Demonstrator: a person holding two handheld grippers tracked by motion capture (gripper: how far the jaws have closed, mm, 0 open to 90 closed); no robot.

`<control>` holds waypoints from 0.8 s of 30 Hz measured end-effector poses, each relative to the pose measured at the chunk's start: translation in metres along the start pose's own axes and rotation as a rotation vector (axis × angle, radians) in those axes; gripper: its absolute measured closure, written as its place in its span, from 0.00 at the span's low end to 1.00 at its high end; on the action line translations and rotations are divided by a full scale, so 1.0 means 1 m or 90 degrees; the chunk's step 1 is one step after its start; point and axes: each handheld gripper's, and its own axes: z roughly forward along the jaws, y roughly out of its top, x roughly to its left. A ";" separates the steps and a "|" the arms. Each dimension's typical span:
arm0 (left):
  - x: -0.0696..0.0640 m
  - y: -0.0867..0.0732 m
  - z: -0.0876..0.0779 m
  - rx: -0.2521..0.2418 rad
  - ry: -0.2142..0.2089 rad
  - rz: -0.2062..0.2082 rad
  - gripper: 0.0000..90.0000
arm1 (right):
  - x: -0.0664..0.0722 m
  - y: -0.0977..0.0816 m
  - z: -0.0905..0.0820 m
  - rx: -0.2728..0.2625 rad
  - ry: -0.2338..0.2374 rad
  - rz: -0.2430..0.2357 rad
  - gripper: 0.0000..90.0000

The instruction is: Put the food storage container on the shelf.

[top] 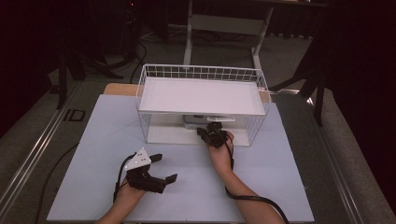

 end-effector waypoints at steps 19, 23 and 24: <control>-0.010 0.007 0.002 -0.003 -0.018 0.013 0.04 | 0.005 -0.028 -0.081 -0.049 0.059 -0.042 0.36; -0.012 0.011 -0.001 -0.001 -0.017 0.021 0.04 | 0.004 -0.033 -0.096 -0.064 0.094 -0.047 0.22; -0.012 0.012 -0.001 0.000 -0.016 0.022 0.04 | 0.005 -0.034 -0.098 -0.063 0.092 -0.056 0.21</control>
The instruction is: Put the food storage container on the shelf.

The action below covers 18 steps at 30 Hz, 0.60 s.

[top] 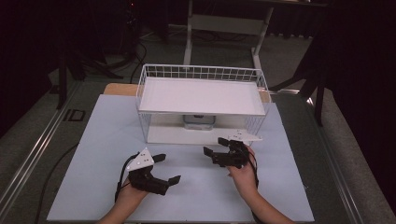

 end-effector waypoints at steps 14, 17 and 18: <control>-0.007 0.008 -0.007 -0.001 -0.012 0.013 0.04 | 0.009 0.001 -0.026 -0.015 -0.006 -0.050 0.17; -0.009 0.008 -0.009 0.002 -0.016 0.019 0.04 | 0.011 -0.001 -0.031 -0.012 0.003 -0.049 0.17; -0.009 0.008 -0.010 0.004 -0.017 0.020 0.04 | 0.012 -0.002 -0.033 -0.015 0.005 -0.051 0.17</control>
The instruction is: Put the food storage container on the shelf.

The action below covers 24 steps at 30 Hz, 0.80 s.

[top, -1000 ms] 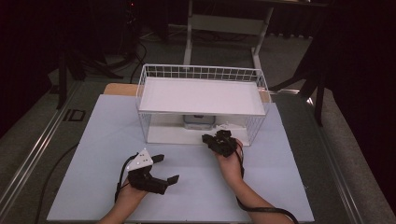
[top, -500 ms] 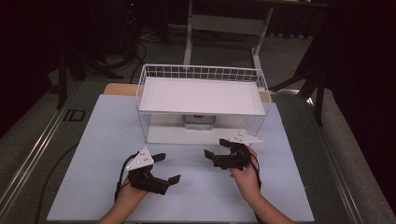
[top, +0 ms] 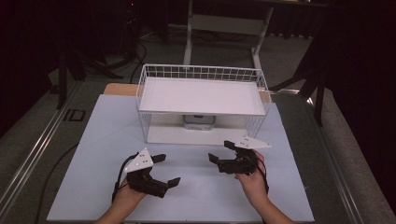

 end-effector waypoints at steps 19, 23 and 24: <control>0.000 -0.014 -0.033 -0.009 0.002 0.000 0.04 | -0.002 -0.039 -0.051 0.015 0.030 0.001 0.17; 0.000 -0.019 -0.042 -0.015 0.005 -0.002 0.04 | -0.005 -0.044 -0.059 0.022 0.025 0.012 0.17; 0.000 -0.020 -0.043 -0.012 0.007 -0.005 0.04 | -0.006 -0.045 -0.061 0.023 0.024 0.012 0.17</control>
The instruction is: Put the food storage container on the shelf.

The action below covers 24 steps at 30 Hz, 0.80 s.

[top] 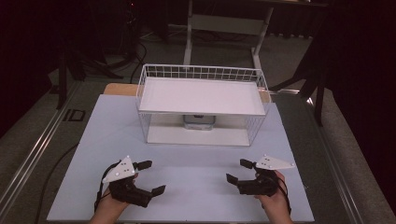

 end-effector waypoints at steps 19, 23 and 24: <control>0.000 -0.019 -0.013 0.006 0.008 -0.013 0.04 | -0.003 -0.019 -0.021 0.011 -0.005 -0.019 0.17; -0.001 -0.021 -0.009 0.003 0.005 -0.007 0.04 | -0.005 -0.023 -0.018 0.017 0.012 -0.030 0.17; -0.001 -0.021 -0.009 0.003 0.005 -0.007 0.04 | -0.005 -0.023 -0.018 0.017 0.012 -0.030 0.17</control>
